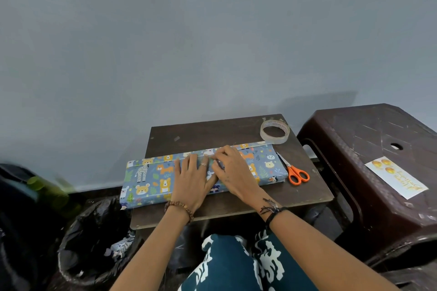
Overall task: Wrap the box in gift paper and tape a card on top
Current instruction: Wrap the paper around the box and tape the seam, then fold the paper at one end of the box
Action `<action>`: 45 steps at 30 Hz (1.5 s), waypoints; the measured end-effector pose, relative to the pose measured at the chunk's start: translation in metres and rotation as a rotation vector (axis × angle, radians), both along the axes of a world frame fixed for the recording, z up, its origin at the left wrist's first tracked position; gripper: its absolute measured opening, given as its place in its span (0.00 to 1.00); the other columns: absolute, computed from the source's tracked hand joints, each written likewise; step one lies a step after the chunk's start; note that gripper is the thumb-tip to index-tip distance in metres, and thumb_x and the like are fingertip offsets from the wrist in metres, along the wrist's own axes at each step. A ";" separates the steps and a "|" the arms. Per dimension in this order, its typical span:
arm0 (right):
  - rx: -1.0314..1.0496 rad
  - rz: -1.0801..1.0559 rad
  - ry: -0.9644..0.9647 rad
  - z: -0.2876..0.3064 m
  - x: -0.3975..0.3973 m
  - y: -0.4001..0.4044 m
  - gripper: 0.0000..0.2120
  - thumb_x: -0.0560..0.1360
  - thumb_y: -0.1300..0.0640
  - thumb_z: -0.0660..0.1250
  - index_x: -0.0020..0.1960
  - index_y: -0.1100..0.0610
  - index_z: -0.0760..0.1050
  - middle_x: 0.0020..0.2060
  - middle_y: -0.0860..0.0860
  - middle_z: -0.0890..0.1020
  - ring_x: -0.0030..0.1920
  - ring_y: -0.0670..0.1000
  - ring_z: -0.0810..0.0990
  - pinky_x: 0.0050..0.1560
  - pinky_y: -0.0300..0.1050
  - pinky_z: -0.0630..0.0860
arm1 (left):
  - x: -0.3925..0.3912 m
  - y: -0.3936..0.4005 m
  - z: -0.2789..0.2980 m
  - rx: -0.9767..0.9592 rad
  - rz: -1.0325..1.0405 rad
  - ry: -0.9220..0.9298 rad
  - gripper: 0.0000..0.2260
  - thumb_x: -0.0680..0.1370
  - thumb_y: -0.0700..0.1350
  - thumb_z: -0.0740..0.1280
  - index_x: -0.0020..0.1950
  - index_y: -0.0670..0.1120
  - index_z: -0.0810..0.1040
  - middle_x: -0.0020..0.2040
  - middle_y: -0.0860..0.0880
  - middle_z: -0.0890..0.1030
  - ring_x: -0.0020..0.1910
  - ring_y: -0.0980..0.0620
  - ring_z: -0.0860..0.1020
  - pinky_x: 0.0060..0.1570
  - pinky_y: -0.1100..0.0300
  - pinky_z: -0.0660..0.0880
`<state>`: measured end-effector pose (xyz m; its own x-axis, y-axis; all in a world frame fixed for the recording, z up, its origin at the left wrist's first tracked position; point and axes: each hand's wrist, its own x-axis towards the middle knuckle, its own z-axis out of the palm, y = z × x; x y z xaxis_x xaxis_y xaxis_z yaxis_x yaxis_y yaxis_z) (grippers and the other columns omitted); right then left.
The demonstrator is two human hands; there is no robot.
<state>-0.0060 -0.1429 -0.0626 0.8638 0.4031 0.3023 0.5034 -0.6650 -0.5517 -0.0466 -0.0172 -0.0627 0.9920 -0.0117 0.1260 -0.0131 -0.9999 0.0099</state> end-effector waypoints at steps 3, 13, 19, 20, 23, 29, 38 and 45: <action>0.002 0.047 0.069 0.009 -0.005 -0.010 0.07 0.78 0.58 0.60 0.49 0.61 0.74 0.49 0.53 0.76 0.49 0.50 0.72 0.47 0.36 0.65 | -0.002 0.000 0.002 -0.043 -0.009 0.076 0.29 0.77 0.60 0.46 0.53 0.44 0.80 0.51 0.41 0.78 0.49 0.41 0.79 0.53 0.40 0.75; -0.075 -0.576 0.203 0.026 -0.019 -0.078 0.13 0.78 0.49 0.59 0.47 0.58 0.72 0.42 0.52 0.77 0.43 0.52 0.78 0.39 0.42 0.67 | 0.031 -0.007 0.032 -0.139 -0.232 -0.029 0.17 0.80 0.56 0.55 0.59 0.47 0.73 0.62 0.51 0.71 0.64 0.53 0.69 0.72 0.52 0.53; 0.076 -0.610 0.387 0.000 -0.020 -0.078 0.15 0.77 0.48 0.60 0.53 0.60 0.67 0.46 0.57 0.78 0.49 0.59 0.78 0.41 0.47 0.69 | 0.069 -0.023 0.041 -0.099 -0.212 0.371 0.40 0.73 0.67 0.59 0.77 0.46 0.52 0.76 0.47 0.57 0.75 0.49 0.53 0.73 0.46 0.48; 0.153 -0.598 0.397 0.001 -0.019 -0.076 0.14 0.77 0.49 0.61 0.53 0.59 0.66 0.46 0.57 0.78 0.48 0.58 0.78 0.42 0.48 0.70 | 0.071 -0.025 0.039 -0.074 -0.209 0.428 0.41 0.72 0.68 0.58 0.77 0.47 0.51 0.76 0.47 0.56 0.75 0.48 0.54 0.72 0.45 0.48; 0.357 -0.559 0.443 0.002 -0.013 -0.072 0.15 0.75 0.53 0.65 0.55 0.56 0.62 0.45 0.56 0.78 0.47 0.57 0.78 0.42 0.49 0.73 | 0.075 -0.021 0.033 -0.121 -0.171 0.455 0.41 0.73 0.68 0.59 0.77 0.47 0.48 0.76 0.47 0.55 0.74 0.48 0.57 0.72 0.47 0.54; 0.708 -0.660 0.546 -0.005 -0.011 -0.048 0.31 0.71 0.56 0.72 0.65 0.49 0.56 0.58 0.55 0.75 0.55 0.57 0.78 0.52 0.57 0.78 | 0.067 -0.008 0.024 -0.172 -0.100 0.385 0.38 0.74 0.67 0.56 0.77 0.52 0.47 0.77 0.49 0.53 0.75 0.46 0.56 0.71 0.47 0.57; 0.843 -0.697 0.582 -0.010 -0.004 -0.043 0.33 0.70 0.60 0.73 0.65 0.49 0.57 0.61 0.57 0.76 0.57 0.55 0.78 0.55 0.56 0.77 | 0.065 -0.007 0.018 -0.254 -0.061 0.342 0.35 0.73 0.68 0.58 0.76 0.56 0.54 0.74 0.51 0.62 0.71 0.47 0.65 0.68 0.47 0.64; 1.106 -0.673 0.754 -0.013 -0.003 -0.033 0.34 0.70 0.65 0.72 0.68 0.52 0.57 0.66 0.53 0.72 0.55 0.51 0.74 0.52 0.53 0.78 | 0.083 0.006 0.020 -0.694 0.156 0.347 0.21 0.82 0.51 0.54 0.74 0.47 0.62 0.73 0.46 0.64 0.71 0.44 0.63 0.69 0.53 0.59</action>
<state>-0.0087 -0.1764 -0.0756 0.8776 -0.2509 -0.4085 -0.3434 0.2656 -0.9009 0.0365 -0.0109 -0.0430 0.9597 0.0983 -0.2634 0.2447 -0.7535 0.6102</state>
